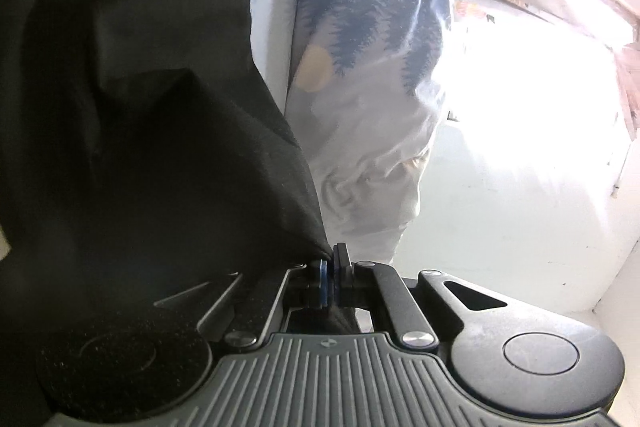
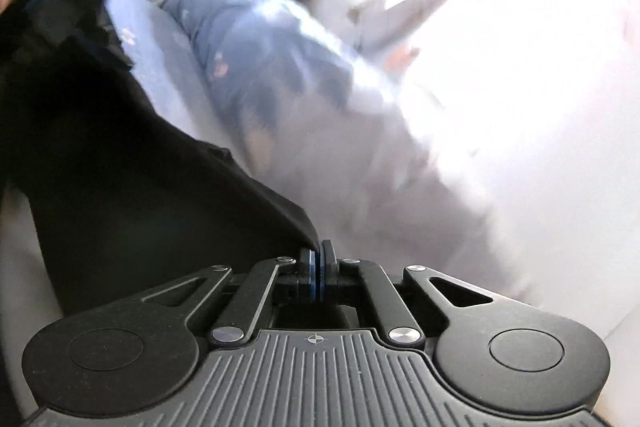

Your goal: Fold clothes

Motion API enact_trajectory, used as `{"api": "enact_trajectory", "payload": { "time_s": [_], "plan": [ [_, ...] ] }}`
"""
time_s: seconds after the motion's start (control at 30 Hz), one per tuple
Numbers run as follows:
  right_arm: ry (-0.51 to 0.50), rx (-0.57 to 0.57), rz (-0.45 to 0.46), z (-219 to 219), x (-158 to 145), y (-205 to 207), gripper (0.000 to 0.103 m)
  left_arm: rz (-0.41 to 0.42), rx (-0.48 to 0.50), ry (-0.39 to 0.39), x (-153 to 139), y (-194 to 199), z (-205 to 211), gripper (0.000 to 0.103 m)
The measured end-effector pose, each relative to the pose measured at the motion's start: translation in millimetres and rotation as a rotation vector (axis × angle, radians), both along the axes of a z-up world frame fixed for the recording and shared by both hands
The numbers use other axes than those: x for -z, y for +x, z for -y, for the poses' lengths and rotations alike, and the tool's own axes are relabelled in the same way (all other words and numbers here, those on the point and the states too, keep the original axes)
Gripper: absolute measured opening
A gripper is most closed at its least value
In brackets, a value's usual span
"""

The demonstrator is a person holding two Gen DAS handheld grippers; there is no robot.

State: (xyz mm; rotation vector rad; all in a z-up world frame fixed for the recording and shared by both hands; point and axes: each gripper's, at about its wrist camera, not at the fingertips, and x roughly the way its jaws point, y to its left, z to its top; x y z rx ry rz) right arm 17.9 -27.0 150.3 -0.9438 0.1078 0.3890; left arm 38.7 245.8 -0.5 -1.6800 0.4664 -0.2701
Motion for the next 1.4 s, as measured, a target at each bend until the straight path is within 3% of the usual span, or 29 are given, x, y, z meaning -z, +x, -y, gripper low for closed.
{"api": "enact_trajectory", "payload": {
  "time_s": [0.1,0.2,0.3,0.4,0.57,0.63,0.67,0.73,0.8,0.87,0.93,1.03,1.1,1.23,1.4],
  "plan": [
    [0.019,-0.013,-0.092,6.7,9.1,-22.7,0.003,-0.055,0.01,0.03,12.9,-16.4,9.0,0.008],
    [0.032,0.005,-0.211,19.6,27.0,-44.9,0.003,-0.125,0.081,0.042,24.6,-32.1,33.5,0.008],
    [0.06,0.039,-0.299,27.3,39.3,-70.0,0.003,-0.145,0.1,0.131,26.7,-42.6,49.9,0.008],
    [0.106,0.065,-0.378,30.7,47.1,-96.2,0.003,-0.178,0.107,0.141,32.3,-48.0,50.5,0.008],
    [0.143,0.056,-0.473,33.6,51.0,-124.5,0.006,-0.248,0.134,0.182,4.3,-59.6,29.2,0.008],
    [0.227,0.069,-0.497,44.8,41.0,-123.4,0.015,-0.267,0.159,0.201,5.4,-60.3,32.5,0.012],
    [0.289,0.089,-0.499,55.3,32.3,-118.6,0.017,-0.265,0.173,0.205,6.7,-59.0,35.8,0.012],
    [0.413,0.13,-0.502,76.3,14.9,-109.1,0.042,-0.242,0.193,0.219,4.2,-55.1,42.3,0.015],
    [0.539,0.205,-0.497,109.4,0.5,-89.3,0.054,-0.21,0.211,0.234,-0.4,-50.7,48.6,0.015],
    [0.6,0.285,-0.534,140.1,-2.7,-55.7,0.06,-0.165,0.221,0.261,-7.2,-45.4,54.6,0.019],
    [0.634,0.343,-0.589,166.4,3.4,-20.0,0.066,-0.116,0.224,0.29,-14.4,-40.2,59.7,0.031],
    [0.64,0.401,-0.663,197.5,18.5,29.4,0.068,-0.046,0.225,0.327,-23.1,-32.8,65.7,0.048],
    [0.593,0.43,-0.701,206.2,31.7,60.2,0.069,-0.021,0.221,0.344,-25.3,-28.5,68.3,0.053],
    [0.56,0.456,-0.761,213.1,55.4,103.8,0.069,-0.034,0.234,0.346,-18.9,-22.0,71.6,0.053],
    [0.591,0.5,-0.848,224.9,82.9,135.2,0.065,-0.045,0.219,0.338,-13.2,-16.2,72.3,0.053]
  ]
}}
